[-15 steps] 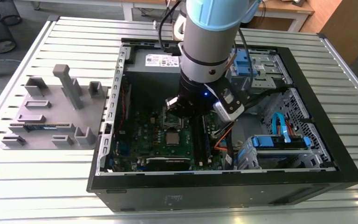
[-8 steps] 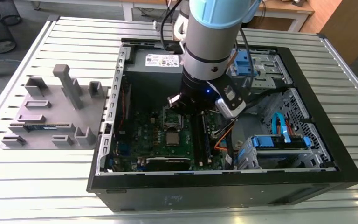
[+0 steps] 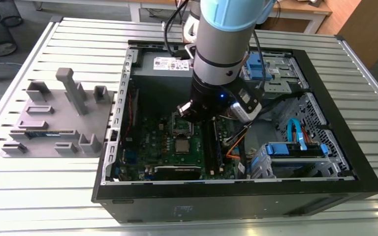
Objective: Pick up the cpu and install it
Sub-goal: 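Close the cpu cover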
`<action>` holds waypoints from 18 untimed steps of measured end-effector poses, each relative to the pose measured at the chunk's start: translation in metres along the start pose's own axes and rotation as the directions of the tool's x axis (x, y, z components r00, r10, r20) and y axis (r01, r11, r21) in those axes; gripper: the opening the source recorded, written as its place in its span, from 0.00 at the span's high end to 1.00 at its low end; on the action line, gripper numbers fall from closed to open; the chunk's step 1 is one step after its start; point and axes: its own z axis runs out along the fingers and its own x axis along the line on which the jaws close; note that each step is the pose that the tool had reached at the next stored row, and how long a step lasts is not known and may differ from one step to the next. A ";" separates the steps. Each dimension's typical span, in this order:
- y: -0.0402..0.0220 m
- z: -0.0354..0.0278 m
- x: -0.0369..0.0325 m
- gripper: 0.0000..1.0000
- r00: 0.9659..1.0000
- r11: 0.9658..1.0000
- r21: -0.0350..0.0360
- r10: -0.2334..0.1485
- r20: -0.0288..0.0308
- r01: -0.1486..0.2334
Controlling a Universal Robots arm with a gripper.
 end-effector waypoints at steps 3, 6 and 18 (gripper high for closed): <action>0.0018 0.0003 -0.0022 0.89 1.000 1.000 -0.001 -0.008 0.000 0.008; 0.0071 0.0009 -0.0052 0.89 1.000 1.000 -0.002 -0.010 0.000 0.010; 0.0161 0.0044 -0.0061 0.89 1.000 1.000 -0.014 -0.014 0.007 0.014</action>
